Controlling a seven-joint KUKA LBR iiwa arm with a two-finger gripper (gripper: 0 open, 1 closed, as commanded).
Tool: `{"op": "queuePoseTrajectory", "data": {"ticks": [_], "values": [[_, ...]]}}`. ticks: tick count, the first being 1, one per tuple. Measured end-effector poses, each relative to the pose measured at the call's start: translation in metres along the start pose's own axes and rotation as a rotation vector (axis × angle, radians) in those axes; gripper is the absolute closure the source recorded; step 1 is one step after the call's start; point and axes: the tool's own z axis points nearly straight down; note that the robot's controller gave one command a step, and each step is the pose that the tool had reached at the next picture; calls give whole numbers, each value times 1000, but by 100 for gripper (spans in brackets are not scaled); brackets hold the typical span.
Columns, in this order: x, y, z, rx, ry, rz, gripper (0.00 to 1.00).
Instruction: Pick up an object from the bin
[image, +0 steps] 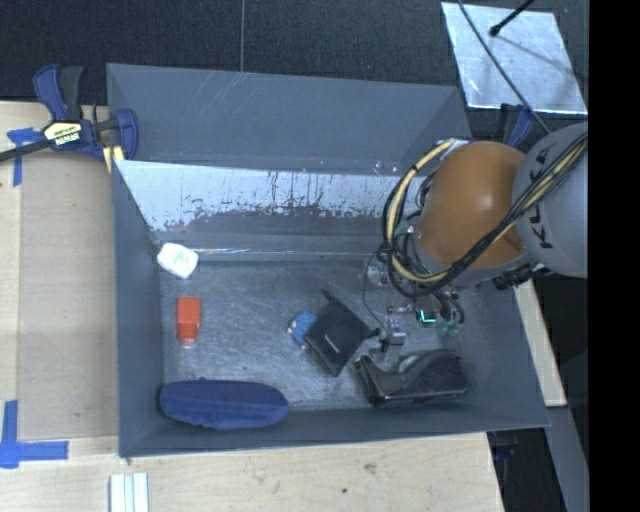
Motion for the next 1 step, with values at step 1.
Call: {"op": "queuePoseTrajectory", "data": {"ticks": [1], "values": [[33, 8, 56, -3, -11, 317, 0]]}}
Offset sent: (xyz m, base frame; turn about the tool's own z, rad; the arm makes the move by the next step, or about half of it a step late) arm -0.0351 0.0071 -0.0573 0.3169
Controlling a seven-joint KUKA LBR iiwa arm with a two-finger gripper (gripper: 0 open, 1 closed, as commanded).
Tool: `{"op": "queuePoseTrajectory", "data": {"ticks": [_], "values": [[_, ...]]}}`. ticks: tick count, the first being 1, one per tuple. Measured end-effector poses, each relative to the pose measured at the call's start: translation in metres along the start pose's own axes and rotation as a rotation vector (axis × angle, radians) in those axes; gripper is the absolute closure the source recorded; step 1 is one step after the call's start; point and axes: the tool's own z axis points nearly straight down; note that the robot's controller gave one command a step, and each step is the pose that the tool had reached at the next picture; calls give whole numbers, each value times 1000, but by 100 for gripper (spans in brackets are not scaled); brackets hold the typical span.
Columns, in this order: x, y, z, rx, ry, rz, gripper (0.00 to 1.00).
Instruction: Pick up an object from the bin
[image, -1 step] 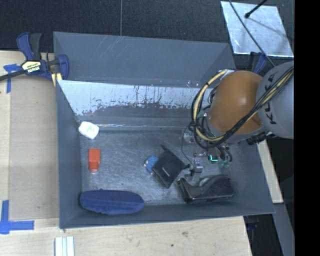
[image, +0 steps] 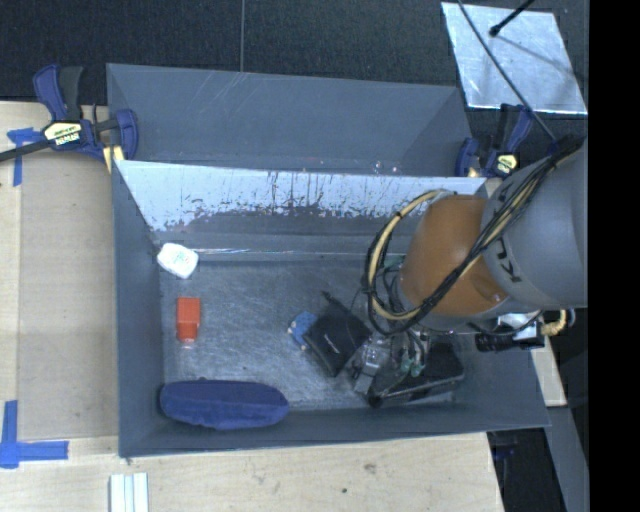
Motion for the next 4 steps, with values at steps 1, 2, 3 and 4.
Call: {"op": "queuePoseTrajectory", "data": {"ticks": [1, 2, 3, 4], "values": [[0, 4, -2, -6, 2, -5, 100], [-15, 9, 0, -6, -4, 13, 100], [10, 12, 1, -3, -12, 20, 100], [11, 12, -128, 0, -5, 24, 100]]}}
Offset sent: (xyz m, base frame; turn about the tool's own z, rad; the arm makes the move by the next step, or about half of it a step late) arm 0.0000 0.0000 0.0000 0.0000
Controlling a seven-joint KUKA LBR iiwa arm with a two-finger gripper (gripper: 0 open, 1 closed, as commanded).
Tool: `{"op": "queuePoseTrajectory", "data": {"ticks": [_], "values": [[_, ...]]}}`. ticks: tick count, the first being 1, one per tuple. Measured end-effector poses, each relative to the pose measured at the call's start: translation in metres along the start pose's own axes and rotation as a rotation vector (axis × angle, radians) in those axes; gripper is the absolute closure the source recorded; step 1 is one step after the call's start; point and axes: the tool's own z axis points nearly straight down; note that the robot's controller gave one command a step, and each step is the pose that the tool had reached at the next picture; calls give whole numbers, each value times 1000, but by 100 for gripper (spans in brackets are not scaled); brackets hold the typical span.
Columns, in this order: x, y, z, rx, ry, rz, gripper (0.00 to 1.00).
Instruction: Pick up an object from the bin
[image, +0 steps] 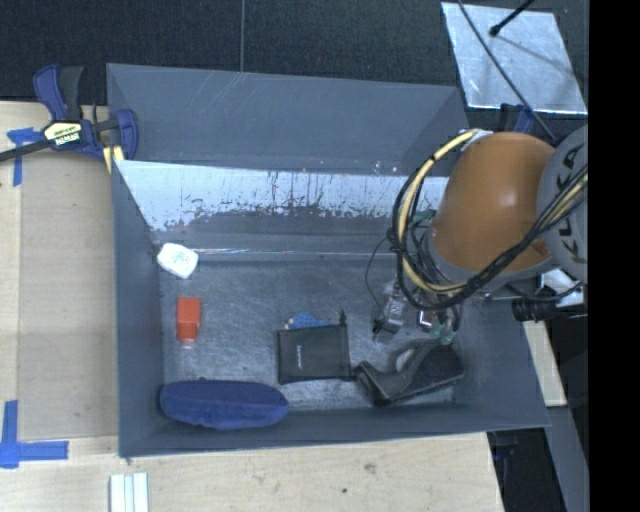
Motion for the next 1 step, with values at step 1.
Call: {"op": "queuePoseTrajectory", "data": {"ticks": [1], "values": [[9, 10, 41, 5, 12, 93, 100]]}}
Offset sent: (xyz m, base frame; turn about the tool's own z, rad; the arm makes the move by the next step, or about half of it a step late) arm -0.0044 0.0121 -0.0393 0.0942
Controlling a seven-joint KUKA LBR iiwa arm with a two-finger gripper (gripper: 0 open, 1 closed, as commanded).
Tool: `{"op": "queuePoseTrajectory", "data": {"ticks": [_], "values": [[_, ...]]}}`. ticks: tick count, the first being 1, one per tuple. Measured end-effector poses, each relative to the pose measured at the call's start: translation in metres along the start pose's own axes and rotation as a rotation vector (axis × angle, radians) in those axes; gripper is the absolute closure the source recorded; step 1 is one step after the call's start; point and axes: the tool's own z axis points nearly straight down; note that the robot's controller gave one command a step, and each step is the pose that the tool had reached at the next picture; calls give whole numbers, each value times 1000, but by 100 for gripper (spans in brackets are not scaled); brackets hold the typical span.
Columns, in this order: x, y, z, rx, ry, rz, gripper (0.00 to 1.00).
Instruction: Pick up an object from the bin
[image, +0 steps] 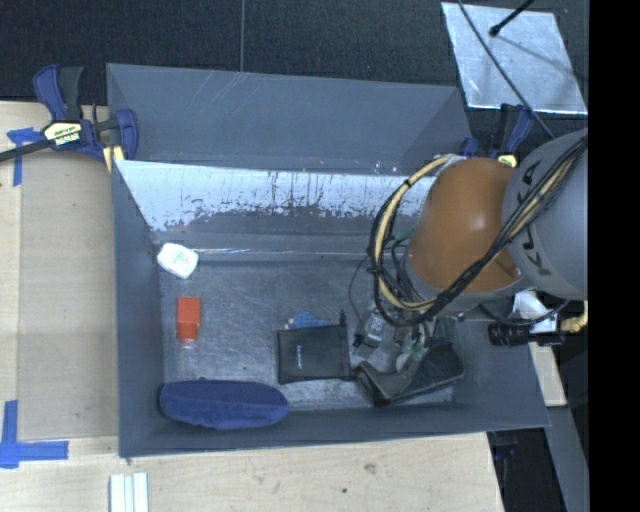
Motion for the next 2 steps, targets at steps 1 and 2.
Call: {"op": "queuePoseTrajectory", "data": {"ticks": [1, 2], "values": [[-1, 0, -1, -1, -3, -2, 0], [-6, -24, 87, 0, 2, -278, 0]]}}
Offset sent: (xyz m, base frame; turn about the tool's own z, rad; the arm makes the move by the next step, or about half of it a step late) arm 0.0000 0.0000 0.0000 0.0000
